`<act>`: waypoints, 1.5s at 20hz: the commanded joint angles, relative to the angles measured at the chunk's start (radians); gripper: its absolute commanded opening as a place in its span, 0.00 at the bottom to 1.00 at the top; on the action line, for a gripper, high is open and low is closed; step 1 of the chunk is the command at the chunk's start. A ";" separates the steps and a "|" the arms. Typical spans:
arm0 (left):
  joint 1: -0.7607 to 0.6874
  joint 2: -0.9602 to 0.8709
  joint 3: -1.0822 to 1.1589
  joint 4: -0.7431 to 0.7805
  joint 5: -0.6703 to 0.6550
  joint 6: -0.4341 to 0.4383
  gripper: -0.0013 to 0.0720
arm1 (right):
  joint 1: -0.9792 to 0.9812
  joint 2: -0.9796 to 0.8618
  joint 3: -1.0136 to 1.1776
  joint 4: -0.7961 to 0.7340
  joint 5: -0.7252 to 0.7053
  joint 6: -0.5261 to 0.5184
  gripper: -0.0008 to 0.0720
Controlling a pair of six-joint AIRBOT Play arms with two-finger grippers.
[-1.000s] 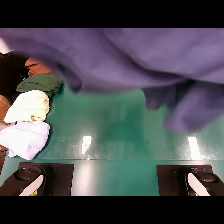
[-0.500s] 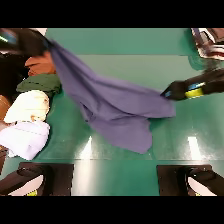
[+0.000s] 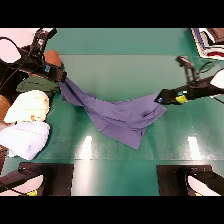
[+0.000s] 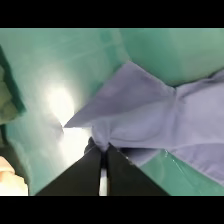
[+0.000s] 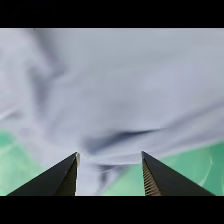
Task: Fold the shirts.
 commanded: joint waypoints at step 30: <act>0.000 0.343 0.497 0.066 0.084 -0.108 0.05 | -0.266 0.025 0.681 -0.029 0.079 -0.100 0.03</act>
